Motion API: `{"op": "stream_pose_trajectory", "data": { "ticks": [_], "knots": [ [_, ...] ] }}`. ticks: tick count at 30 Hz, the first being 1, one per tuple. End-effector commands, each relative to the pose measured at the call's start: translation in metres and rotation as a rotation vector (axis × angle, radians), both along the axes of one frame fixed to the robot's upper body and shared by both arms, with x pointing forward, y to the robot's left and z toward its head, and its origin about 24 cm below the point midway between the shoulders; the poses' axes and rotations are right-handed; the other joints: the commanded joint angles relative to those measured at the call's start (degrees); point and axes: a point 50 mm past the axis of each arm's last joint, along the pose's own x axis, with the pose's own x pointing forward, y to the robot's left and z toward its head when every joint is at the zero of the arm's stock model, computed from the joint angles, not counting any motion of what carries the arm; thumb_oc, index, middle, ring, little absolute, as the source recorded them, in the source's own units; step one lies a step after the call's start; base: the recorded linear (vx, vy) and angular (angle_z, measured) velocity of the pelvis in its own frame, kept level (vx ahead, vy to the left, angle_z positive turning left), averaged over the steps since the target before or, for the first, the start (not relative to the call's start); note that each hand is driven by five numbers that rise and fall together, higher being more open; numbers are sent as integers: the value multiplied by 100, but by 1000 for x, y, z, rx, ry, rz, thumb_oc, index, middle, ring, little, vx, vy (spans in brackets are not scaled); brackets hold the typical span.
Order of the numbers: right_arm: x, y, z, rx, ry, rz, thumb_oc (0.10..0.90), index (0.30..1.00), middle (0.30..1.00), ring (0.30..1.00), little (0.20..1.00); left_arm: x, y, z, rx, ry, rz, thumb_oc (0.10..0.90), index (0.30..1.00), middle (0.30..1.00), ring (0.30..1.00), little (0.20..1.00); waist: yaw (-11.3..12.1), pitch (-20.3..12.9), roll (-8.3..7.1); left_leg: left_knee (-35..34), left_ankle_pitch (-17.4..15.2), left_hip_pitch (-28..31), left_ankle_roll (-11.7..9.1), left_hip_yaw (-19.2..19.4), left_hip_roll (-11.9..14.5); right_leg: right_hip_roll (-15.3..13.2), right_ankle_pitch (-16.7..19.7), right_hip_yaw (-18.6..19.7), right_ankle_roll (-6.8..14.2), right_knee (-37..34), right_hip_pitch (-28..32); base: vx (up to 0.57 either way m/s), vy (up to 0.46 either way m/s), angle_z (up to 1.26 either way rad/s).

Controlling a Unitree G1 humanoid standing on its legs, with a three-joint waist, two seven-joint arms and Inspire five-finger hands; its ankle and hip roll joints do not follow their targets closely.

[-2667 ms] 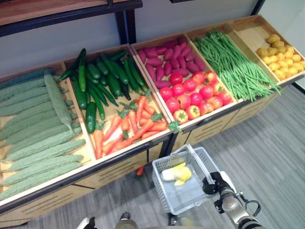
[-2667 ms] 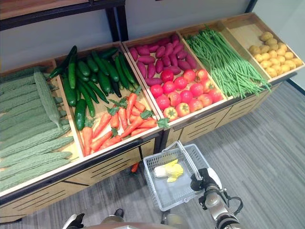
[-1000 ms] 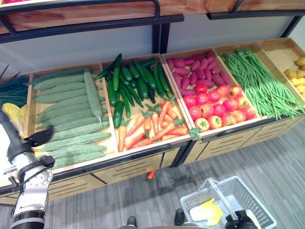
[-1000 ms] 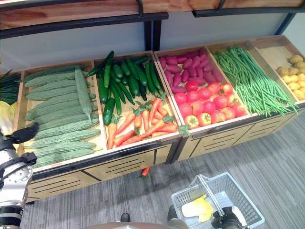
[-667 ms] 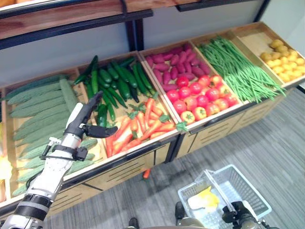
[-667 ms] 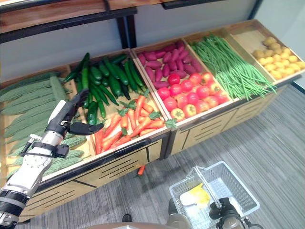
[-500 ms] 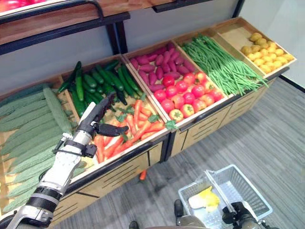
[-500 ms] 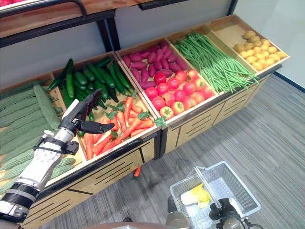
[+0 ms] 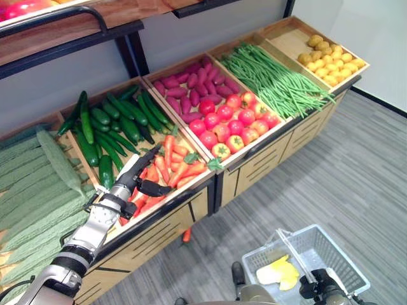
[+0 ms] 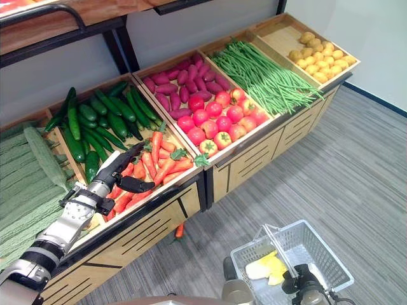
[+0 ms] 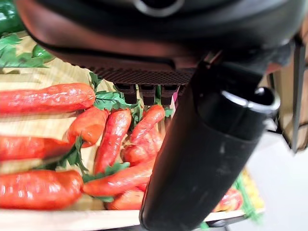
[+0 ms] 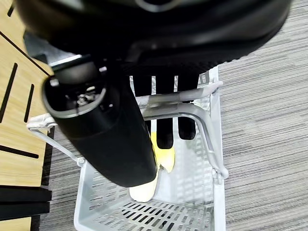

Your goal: Get the vegetables into the basket

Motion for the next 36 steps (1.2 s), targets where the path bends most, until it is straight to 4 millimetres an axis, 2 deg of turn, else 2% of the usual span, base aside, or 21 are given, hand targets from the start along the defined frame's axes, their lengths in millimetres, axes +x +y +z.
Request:
{"op": "stream_pose_trajectory", "data": {
  "ticks": [1,4,10,11,16,17,18,19,30,36],
  "knots": [
    [32,-18,22,-73,-148,27,400,300,300,300,300,38,1,73,76,-292,11,900,1000,1000,1000,1000,-53,-184,-213,8,-239,166,-166,-388,299,-376,-213,310,638,48,41,-4,-19,-18],
    [33,-18,23,-75,-151,30,400,300,300,300,300,39,2,73,80,-290,15,900,1000,1000,1000,1000,-63,-178,-206,8,-235,157,-170,-375,305,-364,-207,326,639,48,18,-3,-13,-20],
    [31,-24,25,-95,-151,8,400,300,300,300,300,42,4,57,101,-235,66,900,1000,1000,1000,1000,-94,-119,-167,8,-196,147,-203,-315,359,-296,-206,393,624,48,-42,17,-29,-11],
    [29,-25,24,-97,-143,-1,400,300,300,300,300,42,4,50,113,-208,77,900,1000,1000,1000,1000,-95,-119,-161,8,-196,148,-210,-313,375,-291,-216,382,619,48,-36,0,0,0],
    [28,-25,24,-99,-144,0,400,300,300,300,300,41,7,41,141,-168,90,900,1000,1000,1000,1000,-95,-124,-154,8,-197,164,-215,-319,380,-272,-238,364,599,48,-7,0,0,0],
    [26,-26,23,-100,-141,-4,400,300,300,300,300,41,8,38,149,-156,97,629,621,621,621,621,-95,-127,-152,8,-197,170,-219,-319,387,-276,-246,356,596,48,8,0,0,0],
    [27,-25,23,-97,-142,-3,400,300,300,300,300,41,9,36,148,-150,103,488,424,424,424,424,-101,-125,-155,8,-198,176,-220,-317,387,-275,-249,353,596,48,17,0,0,0],
    [27,-24,23,-96,-143,0,400,300,300,300,300,41,10,35,148,-148,110,400,300,300,300,300,-105,-122,-163,8,-198,182,-221,-312,391,-273,-247,349,595,48,21,0,0,0],
    [21,-23,20,-94,-131,-8,400,300,300,300,300,40,12,30,186,-151,151,400,300,300,300,300,-79,-124,-192,8,-216,222,-224,-328,393,-260,-273,317,580,48,79,0,0,0],
    [19,-21,18,-91,-129,-17,400,300,300,300,300,43,17,41,213,-217,193,400,300,300,300,300,-45,-151,-212,8,-224,238,-224,-358,392,-280,-297,256,585,48,146,0,0,0]
  ]
}}
